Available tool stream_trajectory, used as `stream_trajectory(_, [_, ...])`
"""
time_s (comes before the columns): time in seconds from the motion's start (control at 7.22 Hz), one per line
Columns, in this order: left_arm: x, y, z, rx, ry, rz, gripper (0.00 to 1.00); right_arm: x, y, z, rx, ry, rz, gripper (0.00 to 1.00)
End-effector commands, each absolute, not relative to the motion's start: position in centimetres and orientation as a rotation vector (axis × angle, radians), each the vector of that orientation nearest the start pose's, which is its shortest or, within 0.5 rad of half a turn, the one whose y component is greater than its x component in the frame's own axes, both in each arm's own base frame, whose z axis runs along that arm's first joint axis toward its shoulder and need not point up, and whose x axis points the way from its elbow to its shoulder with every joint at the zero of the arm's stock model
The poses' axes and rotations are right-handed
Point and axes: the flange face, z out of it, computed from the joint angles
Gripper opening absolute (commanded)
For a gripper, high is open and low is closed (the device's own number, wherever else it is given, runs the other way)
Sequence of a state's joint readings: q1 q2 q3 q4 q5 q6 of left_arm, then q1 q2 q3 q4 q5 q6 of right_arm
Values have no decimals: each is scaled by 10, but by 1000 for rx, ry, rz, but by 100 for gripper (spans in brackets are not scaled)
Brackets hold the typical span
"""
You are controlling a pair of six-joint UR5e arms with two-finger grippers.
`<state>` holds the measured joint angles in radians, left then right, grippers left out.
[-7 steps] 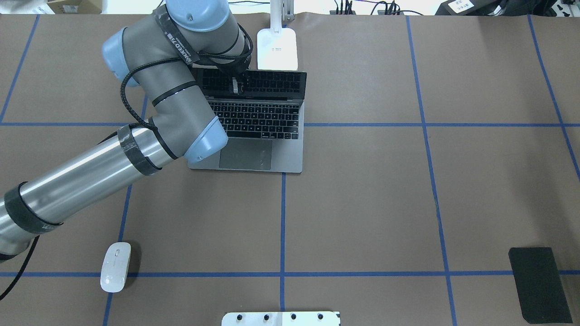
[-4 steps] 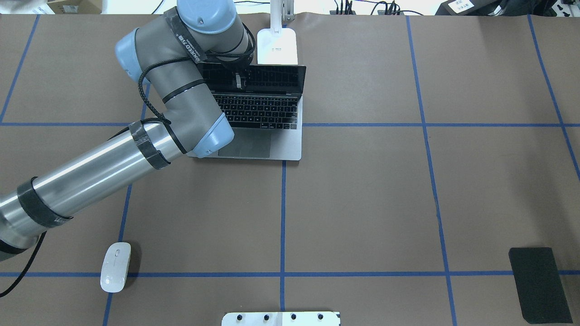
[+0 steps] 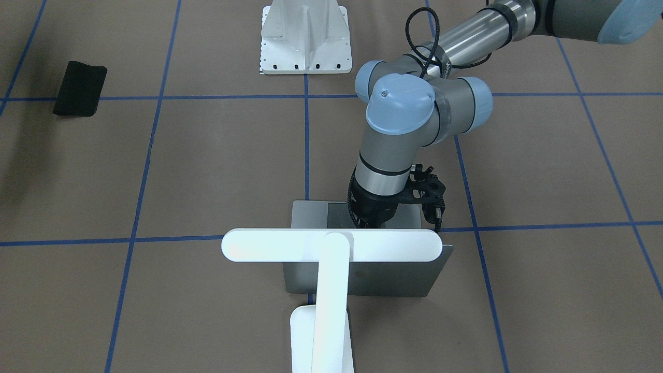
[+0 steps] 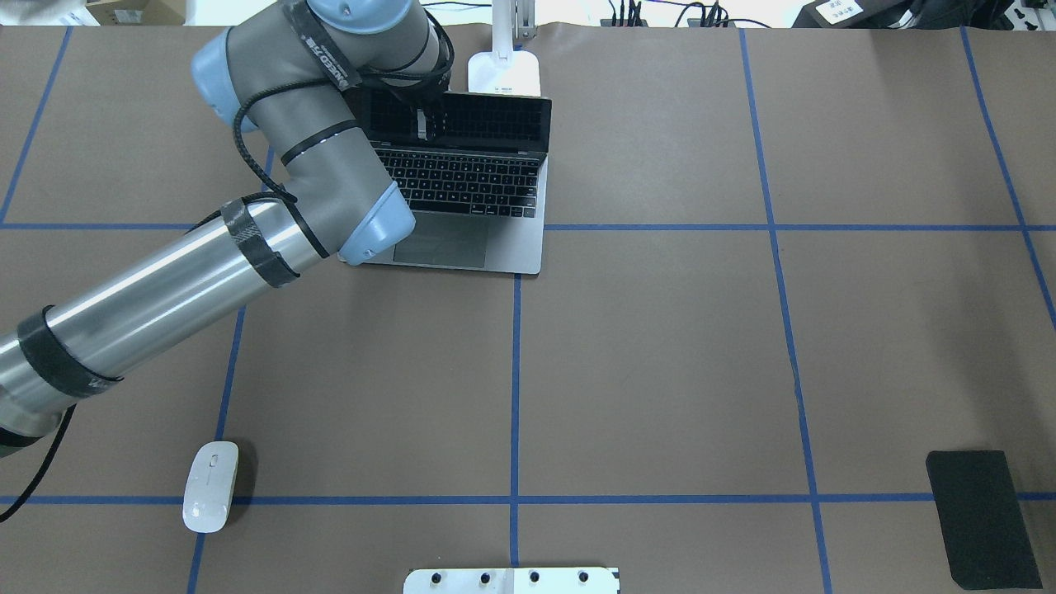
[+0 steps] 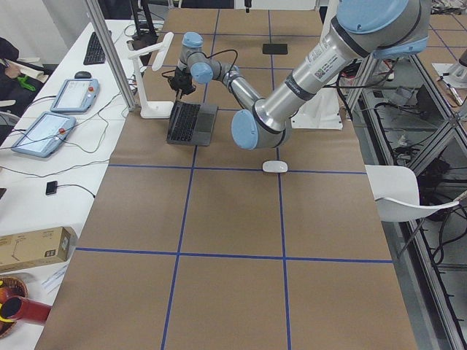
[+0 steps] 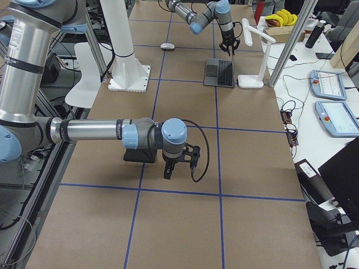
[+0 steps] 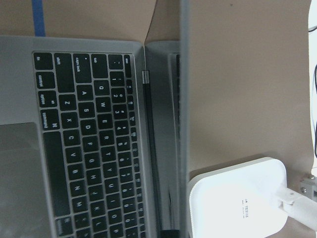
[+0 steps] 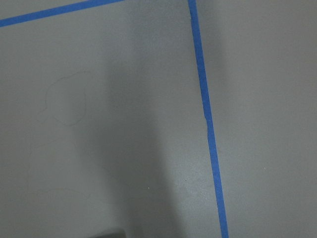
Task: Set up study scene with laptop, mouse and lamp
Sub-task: 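Push the laptop lid open with the left gripper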
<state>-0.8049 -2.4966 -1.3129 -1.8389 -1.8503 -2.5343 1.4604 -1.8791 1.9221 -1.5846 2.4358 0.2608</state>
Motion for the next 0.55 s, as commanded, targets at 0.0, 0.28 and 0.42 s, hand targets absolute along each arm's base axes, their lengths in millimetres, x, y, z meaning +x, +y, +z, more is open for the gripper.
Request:
stream_trajectory(0.0, [419, -614, 157, -419, 1040, -1399, 99, 17, -369, 612, -132, -856, 129, 100])
stream_trajectory(0.28, [360, -553, 161, -350, 1024, -1221, 99, 17, -370, 611, -134, -857, 132, 100])
stream_trajectory(0.42, [338, -527, 166, -308, 1023, -1145, 99, 16, -373, 609, -130, -860, 131, 100])
